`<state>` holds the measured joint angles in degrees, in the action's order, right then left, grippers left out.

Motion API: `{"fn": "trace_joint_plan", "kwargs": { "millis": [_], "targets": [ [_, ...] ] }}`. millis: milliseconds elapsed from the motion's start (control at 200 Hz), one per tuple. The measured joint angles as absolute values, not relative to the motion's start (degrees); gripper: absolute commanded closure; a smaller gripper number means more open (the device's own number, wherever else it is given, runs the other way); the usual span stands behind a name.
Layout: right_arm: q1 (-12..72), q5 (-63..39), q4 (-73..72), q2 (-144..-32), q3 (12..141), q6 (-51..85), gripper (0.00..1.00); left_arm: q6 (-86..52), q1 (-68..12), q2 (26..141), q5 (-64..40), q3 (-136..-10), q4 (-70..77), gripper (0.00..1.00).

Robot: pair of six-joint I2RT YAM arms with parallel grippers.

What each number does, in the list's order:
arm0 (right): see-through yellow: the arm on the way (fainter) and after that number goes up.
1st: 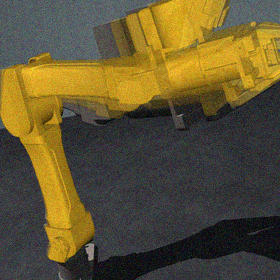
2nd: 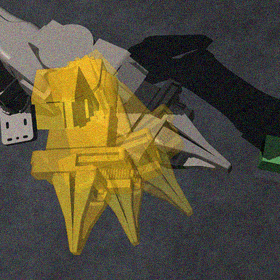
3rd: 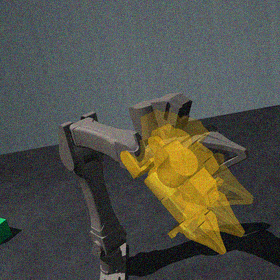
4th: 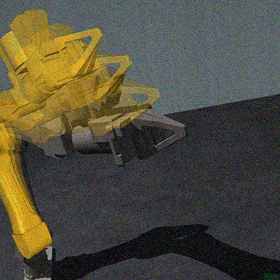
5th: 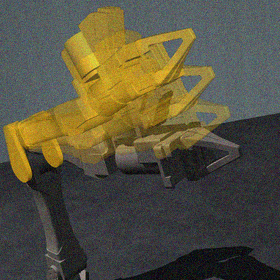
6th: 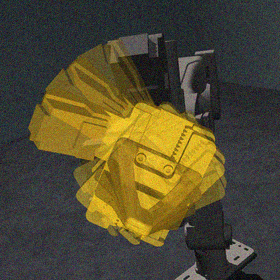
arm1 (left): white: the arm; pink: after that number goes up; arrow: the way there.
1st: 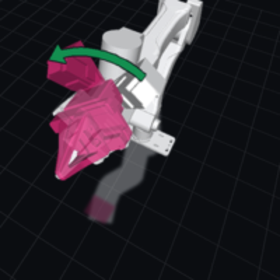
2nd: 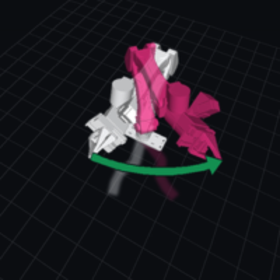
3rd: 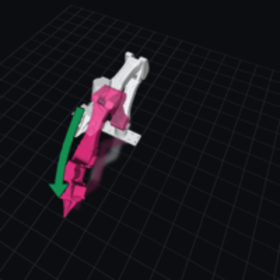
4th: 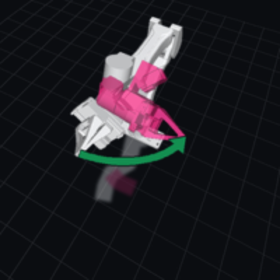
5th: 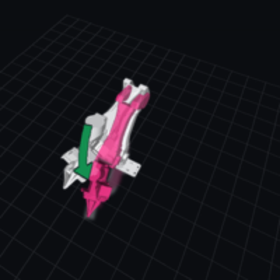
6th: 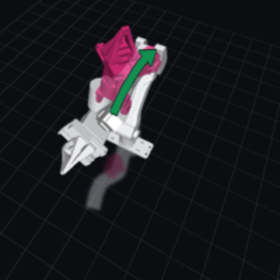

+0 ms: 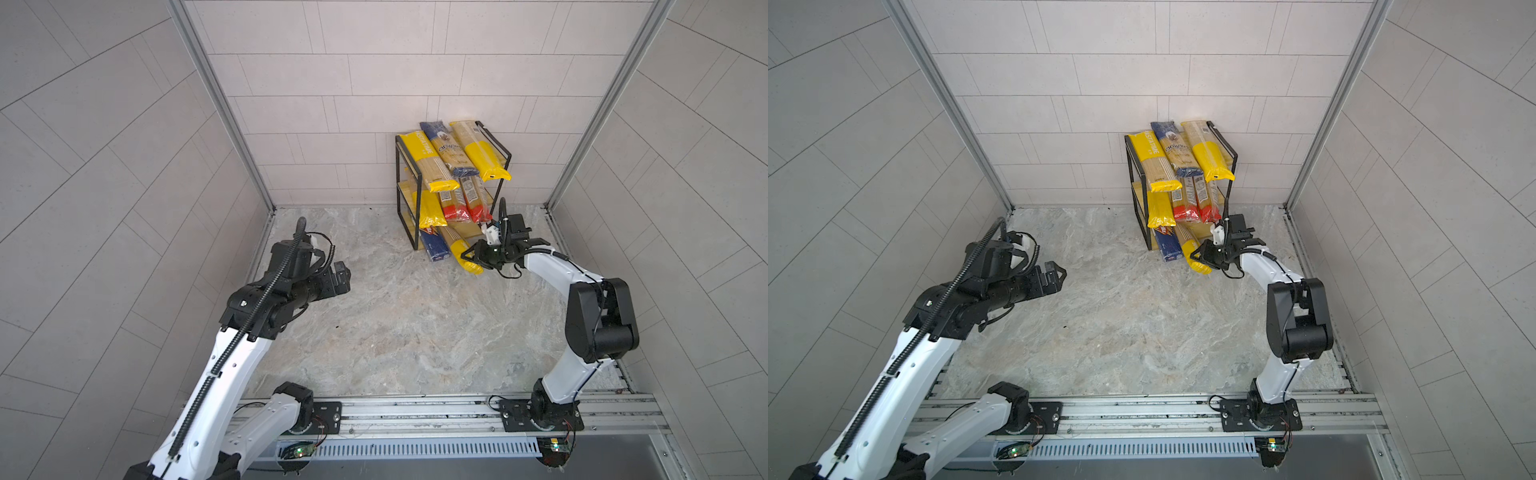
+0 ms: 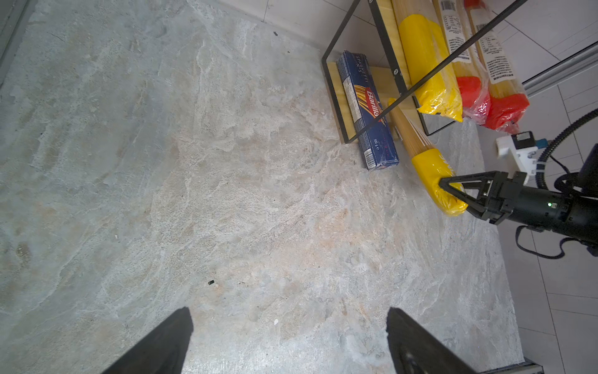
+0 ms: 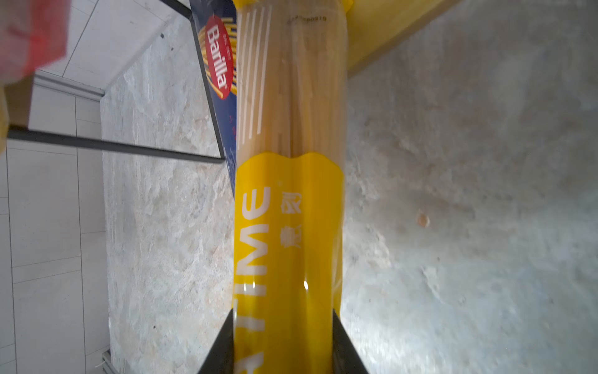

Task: Arrange pasta packages on shelves
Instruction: Place the pasta bag on the shelf.

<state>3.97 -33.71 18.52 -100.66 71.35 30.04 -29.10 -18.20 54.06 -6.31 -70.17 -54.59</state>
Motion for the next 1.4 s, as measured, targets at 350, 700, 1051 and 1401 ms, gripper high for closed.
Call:
{"fn": "trace_joint_plan", "kwargs": {
  "millis": [350, 700, 1051, 1401],
  "targets": [
    [4.01, -30.48, 17.02, -112.03, 81.62, 28.27, 0.94, -29.71, -18.2, 56.29, -5.78, -70.17, -53.49, 0.01],
    [4.29, -27.83, 16.53, -119.63, 85.8, 28.75, 0.47, -30.0, -18.2, 57.52, -5.85, -70.17, -53.41, 0.01],
    [3.9, -24.82, 14.31, -115.63, 79.02, 29.12, 0.41, -29.98, -18.2, 54.5, -5.89, -70.17, -53.89, 0.01],
    [3.9, -23.27, 12.99, -102.72, 63.59, 29.26, 0.53, -29.95, -18.2, 49.69, -5.98, -70.17, -55.37, 0.01]
  ]
}}
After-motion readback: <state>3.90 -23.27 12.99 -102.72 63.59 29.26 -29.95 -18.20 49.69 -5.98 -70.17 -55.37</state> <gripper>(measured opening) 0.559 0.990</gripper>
